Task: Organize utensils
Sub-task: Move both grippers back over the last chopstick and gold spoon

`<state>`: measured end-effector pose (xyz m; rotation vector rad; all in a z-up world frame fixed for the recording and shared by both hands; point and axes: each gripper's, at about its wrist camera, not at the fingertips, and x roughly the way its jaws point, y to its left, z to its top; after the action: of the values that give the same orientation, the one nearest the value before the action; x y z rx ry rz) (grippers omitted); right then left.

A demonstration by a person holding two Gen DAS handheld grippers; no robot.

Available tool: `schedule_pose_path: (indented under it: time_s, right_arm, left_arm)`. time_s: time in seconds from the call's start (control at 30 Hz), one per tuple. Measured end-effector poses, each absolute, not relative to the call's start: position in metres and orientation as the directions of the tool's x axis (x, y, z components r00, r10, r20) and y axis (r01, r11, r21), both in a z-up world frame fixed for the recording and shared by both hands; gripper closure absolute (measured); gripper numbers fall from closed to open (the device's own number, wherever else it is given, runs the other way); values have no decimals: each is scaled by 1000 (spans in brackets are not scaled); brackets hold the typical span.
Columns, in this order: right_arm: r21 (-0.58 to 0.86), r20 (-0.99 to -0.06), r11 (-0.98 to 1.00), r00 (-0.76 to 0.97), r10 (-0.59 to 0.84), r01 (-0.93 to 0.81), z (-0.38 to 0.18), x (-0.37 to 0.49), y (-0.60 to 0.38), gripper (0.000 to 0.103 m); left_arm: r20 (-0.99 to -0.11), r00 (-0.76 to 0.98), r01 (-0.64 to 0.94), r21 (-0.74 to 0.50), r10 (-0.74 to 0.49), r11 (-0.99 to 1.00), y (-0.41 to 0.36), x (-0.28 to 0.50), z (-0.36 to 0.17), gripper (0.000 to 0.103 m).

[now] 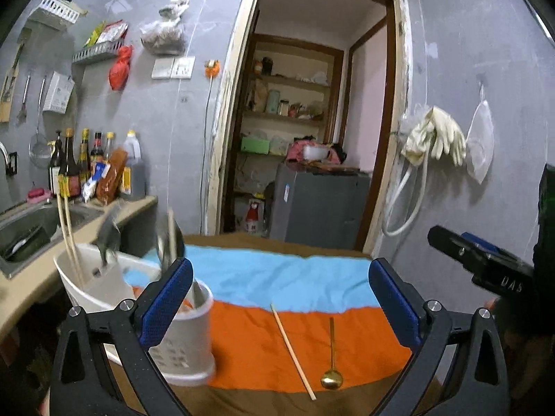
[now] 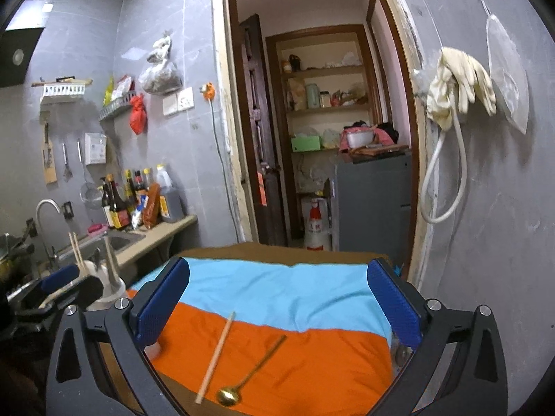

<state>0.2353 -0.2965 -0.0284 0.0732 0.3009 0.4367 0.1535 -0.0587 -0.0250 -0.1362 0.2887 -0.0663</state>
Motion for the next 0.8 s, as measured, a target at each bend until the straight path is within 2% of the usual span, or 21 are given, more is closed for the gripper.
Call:
schedule_pose_path:
  time_s: [0.2,0.3,0.37,0.53,0.57,0.63,0.8]
  right_arm:
    - [170,-371,898,818,440,-406,-61,259,-308,1]
    - [191,-434,892,780,450,-409,-79,272,-308,8]
    - [184,-484,893,753,446,-410,-92,281,-304,19]
    - [226,-547,869,681,486,-440,-115,296,-298,31]
    - [235,-562,866,665,492,-442,-119,300,-297,36]
    - [248,-584,861,640,499,-445,-125,306,-295,46]
    - [307,-653,845,550,521,-437,-143,323,-291,64]
  left_arm:
    - [-387,916,40,-177,-107,983,-76,175,-60,4]
    - [-418,903,34,-156,-97,987,-84,185,-72,4]
    - [-436,895,39,-145,-100,989,-88,192,-79,4]
    - [-498,862,38,-134,-100,990,-94,210,-96,4]
    - [-510,855,30,-133,-95,991,-94,213,-99,5]
    - [-531,843,20,-134,-89,991,-94,219,-104,9]
    - [-618,780,11,-148,-101,989,-92,240,-118,42]
